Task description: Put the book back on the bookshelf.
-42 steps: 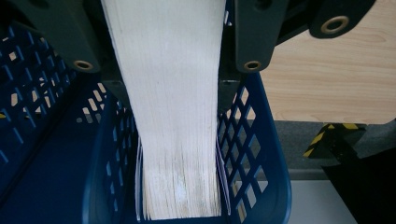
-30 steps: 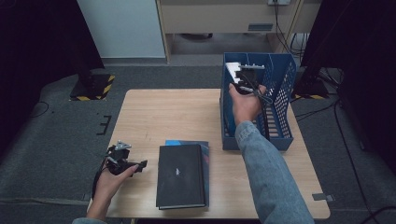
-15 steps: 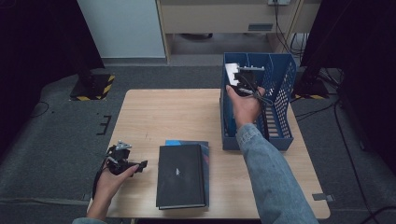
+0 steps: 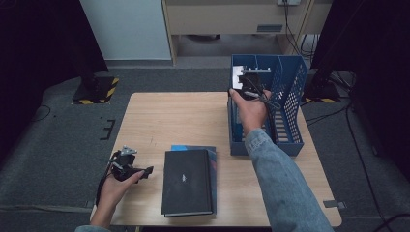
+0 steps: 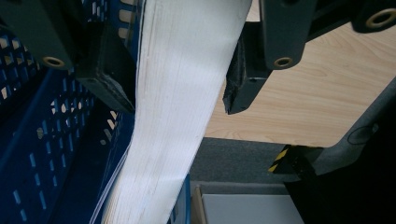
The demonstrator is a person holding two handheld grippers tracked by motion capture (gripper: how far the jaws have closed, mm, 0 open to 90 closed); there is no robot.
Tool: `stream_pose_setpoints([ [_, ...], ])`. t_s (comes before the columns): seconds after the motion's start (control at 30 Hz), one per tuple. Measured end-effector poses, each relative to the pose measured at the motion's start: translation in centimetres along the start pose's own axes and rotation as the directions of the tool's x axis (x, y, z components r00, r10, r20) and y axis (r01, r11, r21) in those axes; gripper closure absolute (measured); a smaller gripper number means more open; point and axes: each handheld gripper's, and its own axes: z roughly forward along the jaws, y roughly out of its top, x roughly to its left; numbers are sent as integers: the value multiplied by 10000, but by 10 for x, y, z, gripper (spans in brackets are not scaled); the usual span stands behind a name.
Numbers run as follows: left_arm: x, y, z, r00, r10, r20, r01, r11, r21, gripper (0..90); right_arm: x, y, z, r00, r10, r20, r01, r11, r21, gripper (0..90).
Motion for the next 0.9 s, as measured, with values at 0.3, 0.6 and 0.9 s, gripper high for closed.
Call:
stream_pose_setpoints([
  [0.3,-1,0,0,10000,22,-17,-22,10000,4,72,-4,-2,-1,9989,17,-460,-14,10000,70,327],
  [0.6,-1,0,0,10000,-13,-28,14,10000,9,71,-9,-13,-12,9975,-161,-693,135,9992,-384,152],
  [0.9,0,0,1,9999,117,-63,-116,9999,20,69,-15,-31,-35,9938,-649,-908,578,9952,-791,103],
])
